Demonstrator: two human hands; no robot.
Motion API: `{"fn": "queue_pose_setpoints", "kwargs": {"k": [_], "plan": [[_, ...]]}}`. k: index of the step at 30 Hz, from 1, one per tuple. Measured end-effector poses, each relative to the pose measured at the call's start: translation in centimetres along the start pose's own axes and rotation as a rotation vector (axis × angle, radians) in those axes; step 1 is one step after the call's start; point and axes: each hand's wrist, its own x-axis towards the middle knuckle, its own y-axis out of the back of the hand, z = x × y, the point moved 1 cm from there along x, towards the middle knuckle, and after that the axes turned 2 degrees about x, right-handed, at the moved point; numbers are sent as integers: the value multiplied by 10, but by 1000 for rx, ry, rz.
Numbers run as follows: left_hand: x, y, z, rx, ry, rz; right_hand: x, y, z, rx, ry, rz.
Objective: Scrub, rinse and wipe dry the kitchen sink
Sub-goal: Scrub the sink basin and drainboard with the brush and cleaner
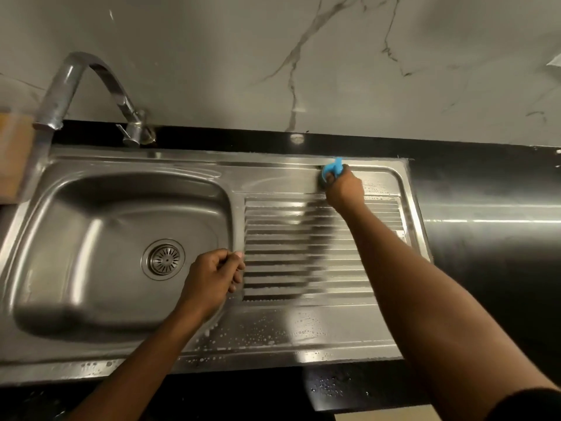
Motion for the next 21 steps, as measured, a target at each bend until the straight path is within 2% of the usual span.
{"fn": "queue_pose_setpoints", "kwargs": {"k": [6,9,13,17,21], "plan": [[3,17,-1,69,-9,20,-43,-116,-89,1,222,-226],[8,25,-2,92,-13,41,-72,-148,-108,-150,338,-300],[15,27,-3,44,-15,32,-68,-118,-64,-181,343,-261],[17,21,-4,41,-33,-5,-39,-56,-7,-158,203,-95],[19,24,-4,28,-51,-23,-11,1,19,-59,30,37]]}}
